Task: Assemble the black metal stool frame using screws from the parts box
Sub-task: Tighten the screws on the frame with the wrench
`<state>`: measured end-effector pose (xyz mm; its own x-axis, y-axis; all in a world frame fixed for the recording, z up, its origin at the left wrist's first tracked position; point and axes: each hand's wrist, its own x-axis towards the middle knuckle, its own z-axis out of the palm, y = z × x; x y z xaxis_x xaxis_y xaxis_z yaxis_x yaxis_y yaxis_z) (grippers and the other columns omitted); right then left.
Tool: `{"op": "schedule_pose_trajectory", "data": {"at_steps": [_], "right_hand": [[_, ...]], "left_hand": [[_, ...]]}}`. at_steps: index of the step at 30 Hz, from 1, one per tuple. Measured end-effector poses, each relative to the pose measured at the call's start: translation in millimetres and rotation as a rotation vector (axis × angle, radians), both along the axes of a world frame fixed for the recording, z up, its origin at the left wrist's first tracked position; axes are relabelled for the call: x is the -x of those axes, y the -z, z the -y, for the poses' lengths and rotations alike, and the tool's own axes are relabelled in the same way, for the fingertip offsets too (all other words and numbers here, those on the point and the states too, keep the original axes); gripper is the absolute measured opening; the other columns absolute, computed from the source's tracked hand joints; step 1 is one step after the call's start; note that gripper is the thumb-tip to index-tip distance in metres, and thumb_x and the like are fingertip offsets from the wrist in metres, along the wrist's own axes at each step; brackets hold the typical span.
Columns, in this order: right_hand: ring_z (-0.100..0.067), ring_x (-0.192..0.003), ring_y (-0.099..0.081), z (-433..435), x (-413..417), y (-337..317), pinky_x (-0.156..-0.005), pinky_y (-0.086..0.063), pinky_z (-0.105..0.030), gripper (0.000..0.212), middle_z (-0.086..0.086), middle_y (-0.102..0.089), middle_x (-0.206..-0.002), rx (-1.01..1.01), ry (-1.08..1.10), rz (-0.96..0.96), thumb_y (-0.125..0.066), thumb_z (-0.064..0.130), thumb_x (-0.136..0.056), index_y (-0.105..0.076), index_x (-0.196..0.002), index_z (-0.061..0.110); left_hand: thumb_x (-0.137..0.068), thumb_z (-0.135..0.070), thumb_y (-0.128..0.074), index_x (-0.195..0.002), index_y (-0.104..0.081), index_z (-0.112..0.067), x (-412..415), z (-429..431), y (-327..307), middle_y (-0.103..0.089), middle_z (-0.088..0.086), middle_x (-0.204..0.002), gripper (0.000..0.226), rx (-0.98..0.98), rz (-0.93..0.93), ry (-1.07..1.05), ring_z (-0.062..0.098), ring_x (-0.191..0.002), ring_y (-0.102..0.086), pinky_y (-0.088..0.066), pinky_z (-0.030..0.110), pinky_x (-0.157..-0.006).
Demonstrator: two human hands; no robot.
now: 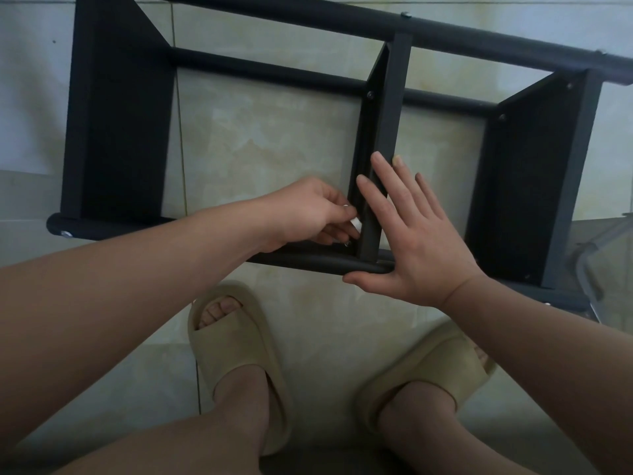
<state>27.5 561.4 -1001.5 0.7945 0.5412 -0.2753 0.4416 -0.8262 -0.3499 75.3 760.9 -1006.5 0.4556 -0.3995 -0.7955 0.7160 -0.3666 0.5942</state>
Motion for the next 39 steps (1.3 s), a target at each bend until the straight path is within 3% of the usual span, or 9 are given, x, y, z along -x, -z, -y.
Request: {"op": "schedule_pose_trajectory", "data": {"at_steps": [12,17,21,36,39], "right_hand": [[-0.031,-0.157,0.005,-0.3,0.1,0.4,-0.124,-0.013,-0.057,0.111,-0.010,0.001,-0.170,-0.016,0.006,0.000,-0.049,0.081,-0.082,-0.018,-0.161,0.011],[-0.031,-0.157,0.004,0.0,0.5,1.1,-0.124,-0.013,-0.057,0.110,-0.011,0.001,-0.170,-0.016,0.005,0.003,-0.049,0.081,-0.082,-0.018,-0.161,0.010],[-0.031,-0.156,0.006,0.1,0.3,1.6,-0.125,-0.011,-0.056,0.111,-0.010,0.002,-0.170,-0.007,0.003,0.002,-0.049,0.082,-0.082,-0.017,-0.161,0.011],[-0.030,-0.156,0.007,0.0,0.1,0.8,-0.125,-0.010,-0.056,0.111,-0.010,0.003,-0.170,-0.005,0.003,-0.001,-0.048,0.082,-0.082,-0.016,-0.161,0.011],[-0.030,-0.156,0.007,0.1,0.3,0.9,-0.125,-0.011,-0.056,0.111,-0.010,0.002,-0.170,-0.005,0.004,-0.002,-0.049,0.081,-0.082,-0.017,-0.161,0.011]], "left_hand": [[-0.104,-0.016,-0.051,-0.089,-0.063,-0.014,-0.3,-4.3,-0.6,-0.073,0.000,-0.081,0.019,-0.007,0.067,0.115,0.013,-0.080,-0.066,-0.052,0.026,-0.079],[-0.103,-0.016,-0.052,-0.086,-0.062,-0.016,-3.4,-9.4,-1.1,-0.073,-0.005,-0.078,0.019,0.000,0.112,0.199,0.010,-0.078,-0.066,-0.053,0.022,-0.075],[-0.103,-0.017,-0.054,-0.086,-0.063,-0.017,-5.3,-12.7,-0.3,-0.074,-0.005,-0.079,0.019,0.007,0.127,0.252,0.012,-0.083,-0.068,-0.054,0.027,-0.081],[-0.101,-0.015,-0.057,-0.088,-0.064,-0.020,-5.0,-19.8,1.3,-0.077,-0.004,-0.088,0.015,0.000,0.172,0.411,0.004,-0.083,-0.070,-0.052,0.025,-0.081],[-0.100,-0.014,-0.058,-0.086,-0.065,-0.020,-5.5,-19.4,1.7,-0.075,-0.008,-0.085,0.017,-0.001,0.187,0.445,-0.003,-0.073,-0.066,-0.047,0.019,-0.072]]}}
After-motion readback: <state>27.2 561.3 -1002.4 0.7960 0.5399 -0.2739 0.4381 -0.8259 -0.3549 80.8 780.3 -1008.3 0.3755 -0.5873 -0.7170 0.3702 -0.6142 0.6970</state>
